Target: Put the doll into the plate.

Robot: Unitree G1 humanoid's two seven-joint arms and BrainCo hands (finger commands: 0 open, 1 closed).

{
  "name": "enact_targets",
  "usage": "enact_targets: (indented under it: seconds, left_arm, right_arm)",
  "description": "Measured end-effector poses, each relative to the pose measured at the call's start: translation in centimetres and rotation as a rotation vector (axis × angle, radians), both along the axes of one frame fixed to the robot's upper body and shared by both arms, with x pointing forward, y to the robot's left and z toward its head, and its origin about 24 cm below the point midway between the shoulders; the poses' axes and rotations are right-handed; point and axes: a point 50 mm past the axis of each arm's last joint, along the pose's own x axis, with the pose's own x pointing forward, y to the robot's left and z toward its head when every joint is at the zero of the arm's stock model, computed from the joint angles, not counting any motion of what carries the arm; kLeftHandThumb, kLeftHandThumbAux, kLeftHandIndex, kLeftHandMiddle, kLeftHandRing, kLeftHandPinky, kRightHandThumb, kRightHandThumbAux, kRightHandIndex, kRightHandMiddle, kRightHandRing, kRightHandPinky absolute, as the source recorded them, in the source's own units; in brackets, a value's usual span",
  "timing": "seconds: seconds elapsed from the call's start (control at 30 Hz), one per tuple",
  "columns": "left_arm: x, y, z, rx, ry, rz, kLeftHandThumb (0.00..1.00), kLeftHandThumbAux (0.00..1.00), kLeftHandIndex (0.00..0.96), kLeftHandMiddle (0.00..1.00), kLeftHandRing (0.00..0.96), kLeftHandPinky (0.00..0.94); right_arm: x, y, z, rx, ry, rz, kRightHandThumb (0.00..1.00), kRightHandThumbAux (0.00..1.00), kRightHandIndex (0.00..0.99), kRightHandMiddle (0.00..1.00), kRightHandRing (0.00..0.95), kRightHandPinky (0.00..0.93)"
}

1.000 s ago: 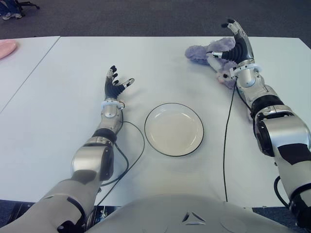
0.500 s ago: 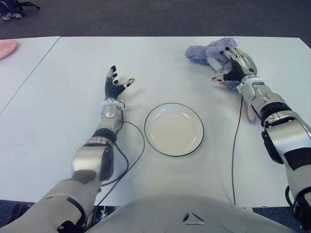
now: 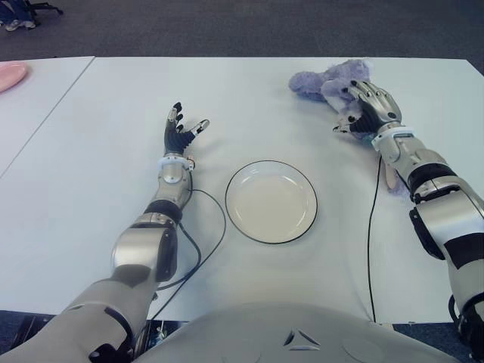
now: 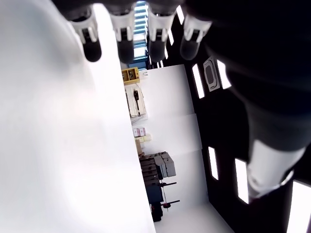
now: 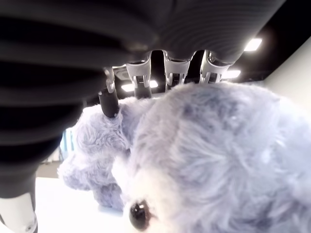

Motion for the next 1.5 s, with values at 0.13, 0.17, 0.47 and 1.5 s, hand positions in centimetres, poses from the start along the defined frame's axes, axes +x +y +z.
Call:
enact_targets:
  seconds: [0.13, 0.17, 0.47, 1.5]
  left_arm:
    - [0.0, -0.1, 0.0, 0.004, 0.001, -0.005, 0.000, 0.568, 0.052, 0.073, 0.056, 0.039]
    - [0.0, -0.1, 0.0, 0.006, 0.001, -0.006, 0.000, 0.564, 0.051, 0.073, 0.055, 0.036]
    - [0.0, -0.2, 0.0, 0.008, 0.002, -0.012, 0.000, 0.520, 0.028, 0.077, 0.051, 0.006]
    - [0.0, -0.3, 0.0, 0.009, 0.002, -0.015, 0.000, 0.515, 0.022, 0.086, 0.057, 0.007]
  right_arm:
    - [-0.6, -0.3, -1.1, -0.002, 0.022, -0.008, 0.144, 0.671, 0.149, 0.000, 0.000, 0.000]
    - [-0.7, -0.4, -1.1, -0.003, 0.023, -0.008, 0.147, 0.673, 0.150, 0.000, 0.000, 0.000]
    - [-0.8, -0.7, -1.0, -0.019, 0.024, -0.009, 0.201, 0.686, 0.169, 0.000, 0.000, 0.000]
    - [-0.7, -3.1, 1.2, -0.033, 0.040, -0.048, 0.256, 0.718, 0.243, 0.019, 0.000, 0.000]
